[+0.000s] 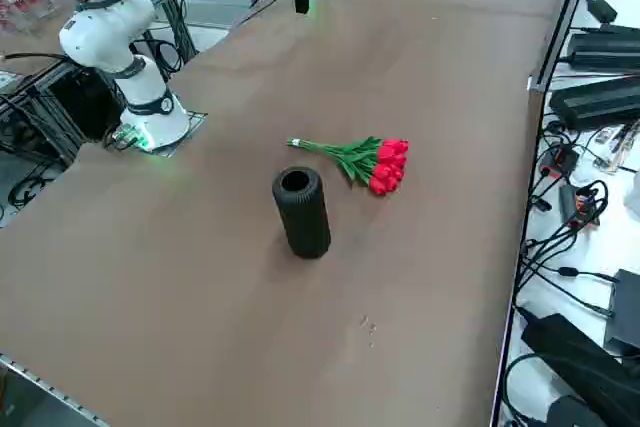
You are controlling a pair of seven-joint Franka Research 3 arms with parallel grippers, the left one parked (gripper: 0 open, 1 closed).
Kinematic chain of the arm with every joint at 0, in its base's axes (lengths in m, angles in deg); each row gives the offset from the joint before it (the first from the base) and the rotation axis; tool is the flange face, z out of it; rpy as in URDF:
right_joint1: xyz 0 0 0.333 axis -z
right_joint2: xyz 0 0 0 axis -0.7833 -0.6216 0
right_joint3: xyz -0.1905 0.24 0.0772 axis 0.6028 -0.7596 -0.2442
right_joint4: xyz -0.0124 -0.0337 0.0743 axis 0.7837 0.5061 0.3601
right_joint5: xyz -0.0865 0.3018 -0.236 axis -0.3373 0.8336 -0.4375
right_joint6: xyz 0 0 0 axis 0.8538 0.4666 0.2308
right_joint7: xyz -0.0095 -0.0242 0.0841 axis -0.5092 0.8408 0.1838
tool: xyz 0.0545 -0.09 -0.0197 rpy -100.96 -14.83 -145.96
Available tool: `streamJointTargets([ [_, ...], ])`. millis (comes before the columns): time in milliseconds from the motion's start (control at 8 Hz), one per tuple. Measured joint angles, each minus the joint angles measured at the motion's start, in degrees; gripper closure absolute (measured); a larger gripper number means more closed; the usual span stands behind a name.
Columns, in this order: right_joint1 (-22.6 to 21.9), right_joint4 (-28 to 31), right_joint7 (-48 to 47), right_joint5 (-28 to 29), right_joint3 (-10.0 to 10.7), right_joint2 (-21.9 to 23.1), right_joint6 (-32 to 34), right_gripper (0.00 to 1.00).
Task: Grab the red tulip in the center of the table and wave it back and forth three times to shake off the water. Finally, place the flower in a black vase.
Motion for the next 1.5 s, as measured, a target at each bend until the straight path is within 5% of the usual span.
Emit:
streamJointTargets([
  [875,0.0,0.0,0.0,-0.2,0.0,0.0,0.9,0.0],
  [1250,0.1,0.0,0.0,-0.2,0.2,-0.1,6.1,0.0],
  [1500,0.2,0.5,0.0,-0.1,0.4,-2.1,15.4,0.0],
])
